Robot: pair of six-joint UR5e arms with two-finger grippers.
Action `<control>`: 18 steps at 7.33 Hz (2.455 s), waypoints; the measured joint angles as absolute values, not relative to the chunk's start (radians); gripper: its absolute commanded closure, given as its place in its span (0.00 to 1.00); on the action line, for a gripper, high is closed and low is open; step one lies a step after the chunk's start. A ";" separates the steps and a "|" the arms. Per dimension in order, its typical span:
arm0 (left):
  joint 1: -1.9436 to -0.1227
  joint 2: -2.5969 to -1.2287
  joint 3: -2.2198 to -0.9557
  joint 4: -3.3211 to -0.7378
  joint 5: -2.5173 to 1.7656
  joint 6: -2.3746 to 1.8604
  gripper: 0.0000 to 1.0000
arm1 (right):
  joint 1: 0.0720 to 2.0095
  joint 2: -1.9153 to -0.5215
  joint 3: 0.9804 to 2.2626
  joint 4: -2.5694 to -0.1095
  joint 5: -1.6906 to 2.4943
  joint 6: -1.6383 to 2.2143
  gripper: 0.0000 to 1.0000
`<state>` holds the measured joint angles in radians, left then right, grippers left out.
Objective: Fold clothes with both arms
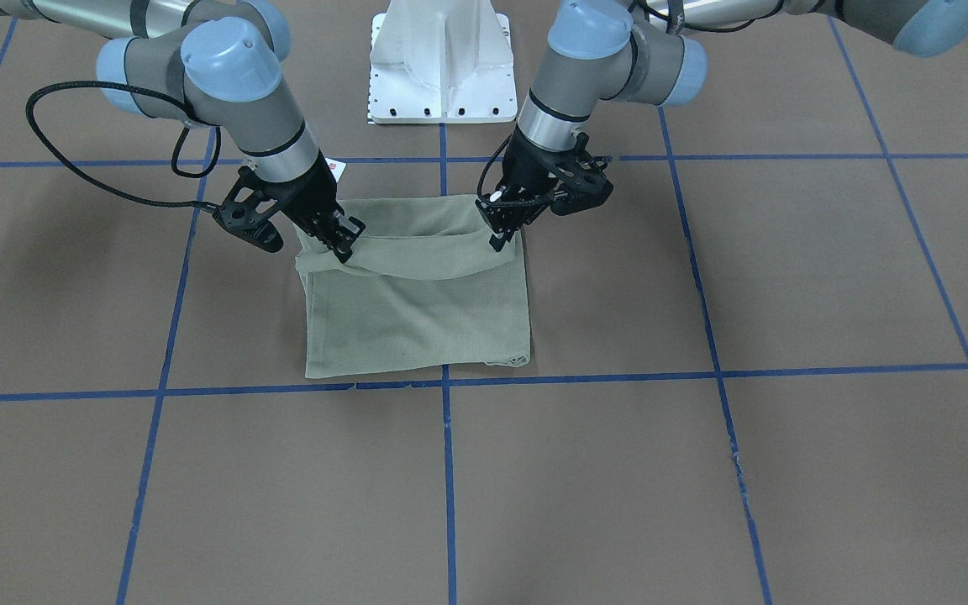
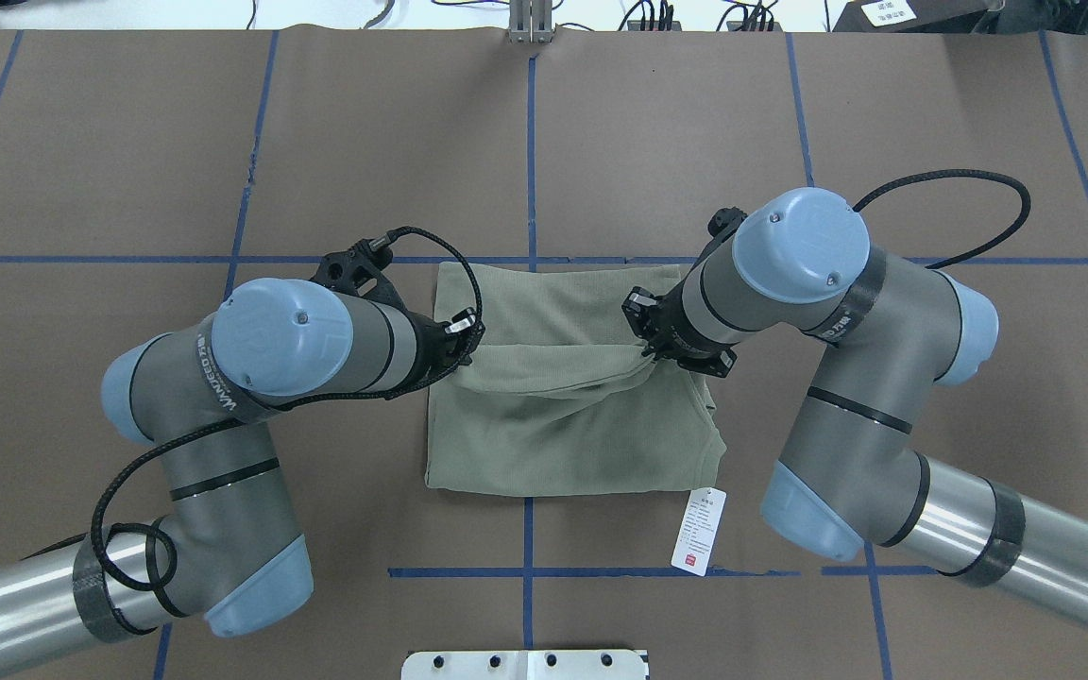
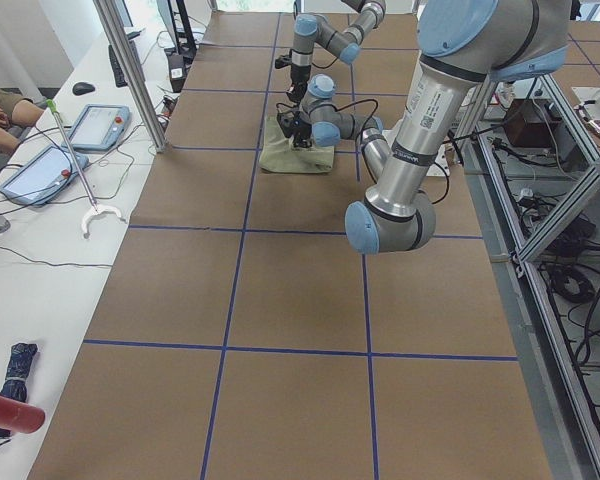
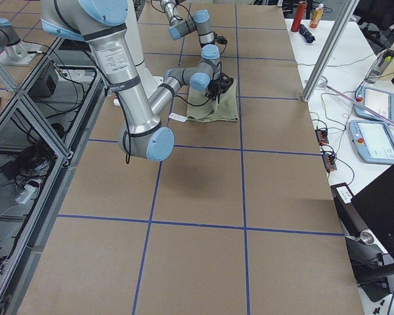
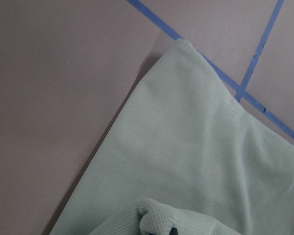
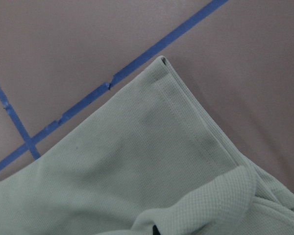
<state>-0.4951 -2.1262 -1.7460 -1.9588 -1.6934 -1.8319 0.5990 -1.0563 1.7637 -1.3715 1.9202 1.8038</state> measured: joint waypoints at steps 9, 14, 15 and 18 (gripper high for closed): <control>-0.815 -2.245 -1.448 -2.053 -1.814 -1.482 0.00 | 0.812 -0.889 1.438 -1.361 2.024 1.523 0.00; -1.145 -1.980 -1.601 -1.955 -2.043 -0.835 0.00 | 1.175 -1.118 1.442 -1.398 2.208 0.697 0.00; -1.222 -1.913 -1.646 -1.891 -2.044 -0.626 0.00 | 1.251 -1.165 1.451 -1.437 2.231 0.523 0.00; -1.446 -1.691 -1.741 -1.837 -2.049 -0.122 0.00 | 1.436 -1.346 1.596 -1.651 2.248 0.082 0.00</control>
<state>-1.4463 -1.6912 -1.7414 -1.8374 -2.0490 -0.1220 1.4361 -1.3457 1.5963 -1.6509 2.2481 0.0816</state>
